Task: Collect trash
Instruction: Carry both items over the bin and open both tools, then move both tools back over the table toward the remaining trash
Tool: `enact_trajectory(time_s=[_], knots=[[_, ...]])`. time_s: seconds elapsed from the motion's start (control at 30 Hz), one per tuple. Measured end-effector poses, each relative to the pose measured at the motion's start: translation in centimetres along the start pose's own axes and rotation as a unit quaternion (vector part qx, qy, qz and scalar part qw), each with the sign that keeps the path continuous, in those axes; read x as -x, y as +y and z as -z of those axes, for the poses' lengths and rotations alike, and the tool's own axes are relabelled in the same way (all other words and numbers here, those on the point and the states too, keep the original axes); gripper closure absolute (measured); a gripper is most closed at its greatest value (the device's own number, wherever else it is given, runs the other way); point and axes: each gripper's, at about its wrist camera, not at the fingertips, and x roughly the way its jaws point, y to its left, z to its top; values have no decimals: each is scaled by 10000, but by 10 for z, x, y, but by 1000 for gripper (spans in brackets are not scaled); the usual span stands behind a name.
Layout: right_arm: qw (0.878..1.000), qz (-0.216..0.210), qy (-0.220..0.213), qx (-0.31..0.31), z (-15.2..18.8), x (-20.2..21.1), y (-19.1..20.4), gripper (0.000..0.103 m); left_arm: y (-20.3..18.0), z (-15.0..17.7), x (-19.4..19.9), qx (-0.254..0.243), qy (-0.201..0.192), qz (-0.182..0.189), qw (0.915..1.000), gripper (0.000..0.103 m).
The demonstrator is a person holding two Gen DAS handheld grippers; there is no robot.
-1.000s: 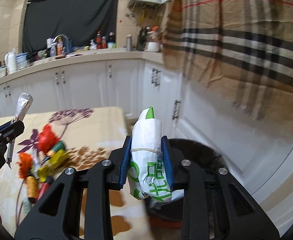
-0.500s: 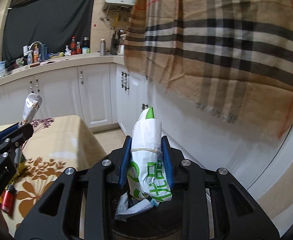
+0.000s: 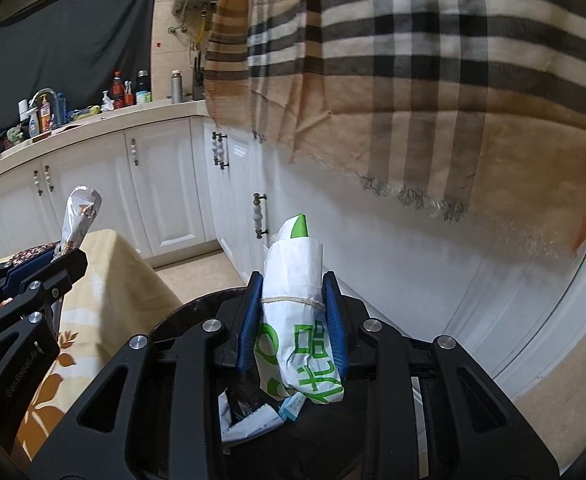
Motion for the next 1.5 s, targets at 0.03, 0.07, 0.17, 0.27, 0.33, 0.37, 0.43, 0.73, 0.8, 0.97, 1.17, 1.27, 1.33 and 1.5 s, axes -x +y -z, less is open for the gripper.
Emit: enact_trajectory(time_s=[0.03,0.07,0.17,0.27,0.33,0.37,0.43,0.73,0.8,0.97,1.17,1.27,1.33,1.5], knots=[[10000,18,11,-28,1,-3,-2,66,-1,0,-3,-5,33,-19,10000,77],[10000,2,44,-48,1,-5,-3,64,-1,1,-7,-5,84,-37,10000,72],[9999,31,78,-73,3,-7,-6,61,1,3,-15,64,189,-39,9998,68],[9999,41,92,-43,4,-7,-6,61,3,5,-18,127,249,-35,9996,64],[9999,42,105,-23,5,-6,-6,61,4,6,-18,143,277,-36,9995,64],[9999,47,112,-18,5,-6,-5,61,5,6,-17,148,276,-30,9995,63],[9999,43,125,-21,6,-3,-5,61,6,6,-15,154,260,-53,9995,61],[9999,-54,117,59,6,18,8,55,25,7,12,296,161,-156,9993,49],[9999,-82,98,86,6,24,12,55,31,8,19,347,174,-204,9990,48],[9996,-210,135,138,9,39,24,55,52,16,39,495,224,-348,9979,47],[9983,-510,197,220,17,61,46,55,82,32,70,637,292,-628,9956,45],[9967,-715,249,295,23,73,62,55,100,43,88,699,331,-819,9936,45],[9953,-855,264,360,27,81,74,55,113,52,99,760,355,-946,9920,45],[9891,-1311,352,568,39,102,109,55,148,80,128,944,524,-1365,9847,45]])
